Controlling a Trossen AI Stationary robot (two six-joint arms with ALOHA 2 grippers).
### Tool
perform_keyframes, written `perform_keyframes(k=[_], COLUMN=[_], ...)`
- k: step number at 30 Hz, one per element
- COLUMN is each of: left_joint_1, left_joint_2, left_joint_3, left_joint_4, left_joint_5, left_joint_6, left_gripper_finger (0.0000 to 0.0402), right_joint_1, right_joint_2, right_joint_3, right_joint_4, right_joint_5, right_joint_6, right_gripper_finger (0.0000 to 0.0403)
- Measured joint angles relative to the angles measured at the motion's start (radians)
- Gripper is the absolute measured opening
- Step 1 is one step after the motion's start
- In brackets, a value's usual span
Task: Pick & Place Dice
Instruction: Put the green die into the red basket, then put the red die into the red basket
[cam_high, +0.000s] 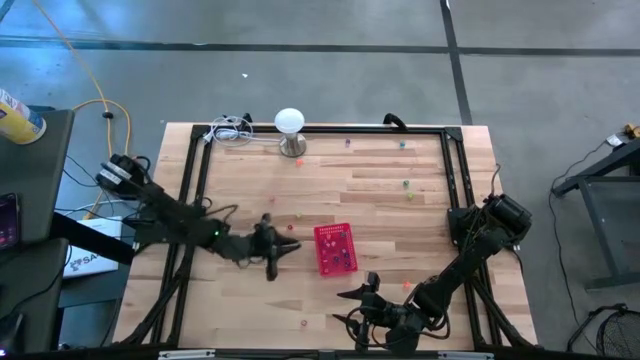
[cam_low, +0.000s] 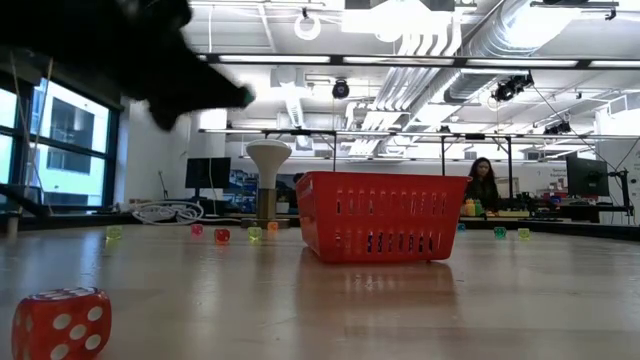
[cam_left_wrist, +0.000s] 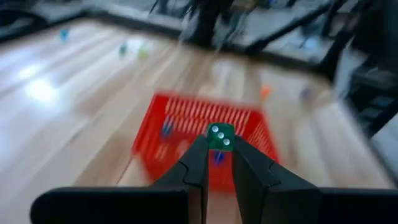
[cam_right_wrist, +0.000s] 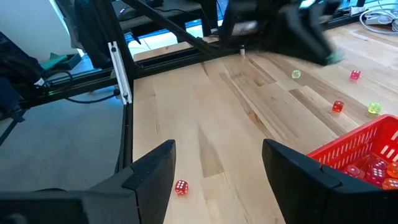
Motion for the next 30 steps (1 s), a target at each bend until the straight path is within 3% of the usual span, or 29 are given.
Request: perform_keyframes(k=[6, 15, 21, 30], left_joint_1=[0.111, 0.167, 0.165, 0.123], left_joint_2=[0.096, 0.320, 0.386, 0.381], left_joint_3=[0.016, 0.179, 0.233, 0.233], left_joint_4=[0.154, 0.204, 0.204, 0.204], left_joint_5=[0.074, 0.236, 0.238, 0.190], left_joint_6=[0.027, 0.024, 0.123, 0.214], left_gripper_finger=[0.0039, 0.0057, 0.0096, 0.0152], right_joint_1=[0.000, 0.000, 0.000, 0.001], right_joint_2=[0.000, 0.000, 0.000, 0.000], right_joint_3=[0.000, 0.000, 0.000, 0.000], right_joint_4=[0.000, -0.001, -0.002, -0.003], right_joint_5=[0.000, 0.000, 0.000, -0.001], right_joint_6=[-0.008, -0.011, -0.011, -0.011], right_gripper_finger=[0.0231, 0.0231, 0.0231, 0.0231])
